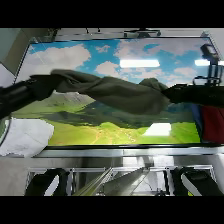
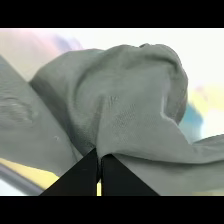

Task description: Fold the shirts.

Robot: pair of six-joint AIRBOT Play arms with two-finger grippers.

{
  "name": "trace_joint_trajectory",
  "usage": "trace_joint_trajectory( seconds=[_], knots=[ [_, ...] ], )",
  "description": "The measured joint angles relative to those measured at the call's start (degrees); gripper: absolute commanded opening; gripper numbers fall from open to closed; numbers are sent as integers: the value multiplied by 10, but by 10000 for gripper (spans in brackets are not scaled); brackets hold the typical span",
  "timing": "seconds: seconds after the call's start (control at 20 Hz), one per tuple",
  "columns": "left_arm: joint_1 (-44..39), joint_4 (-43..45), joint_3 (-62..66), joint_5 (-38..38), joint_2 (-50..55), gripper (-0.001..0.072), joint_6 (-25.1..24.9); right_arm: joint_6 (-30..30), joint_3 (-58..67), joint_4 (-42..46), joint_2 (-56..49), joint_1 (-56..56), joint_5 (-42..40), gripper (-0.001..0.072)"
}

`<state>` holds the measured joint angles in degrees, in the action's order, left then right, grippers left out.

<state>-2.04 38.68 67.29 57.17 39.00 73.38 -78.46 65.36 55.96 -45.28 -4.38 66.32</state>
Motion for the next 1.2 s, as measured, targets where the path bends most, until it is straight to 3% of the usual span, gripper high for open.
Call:
trace_joint_trajectory(
  seconds=[0.3, 0.7, 0.75, 0.8, 0.85, 0.9, 1.2],
  knots=[
    [0, -6, 5, 65, 22, 17, 1, 17, -29, -53, 27, -11, -14, 23],
    [0, -12, -151, 18, 201, 18, -51, 50, -99, -62, -170, -17, -55, 35],
    [0, -13, -160, 11, 227, 18, -59, 56, -100, -66, -202, -17, -63, 145],
    [0, -13, -167, 9, 255, 18, -66, 61, -100, -70, -228, -17, -70, 397],
    [0, -13, -172, 7, 279, 17, -72, 64, -98, -70, -252, -16, -73, 552],
    [0, -13, -176, 7, 299, 18, -77, 66, -92, -69, -272, -11, -75, 607],
    [-7, -14, -183, 48, 363, 18, -109, 100, 19, -61, -320, 19, -65, 608]
  ],
)
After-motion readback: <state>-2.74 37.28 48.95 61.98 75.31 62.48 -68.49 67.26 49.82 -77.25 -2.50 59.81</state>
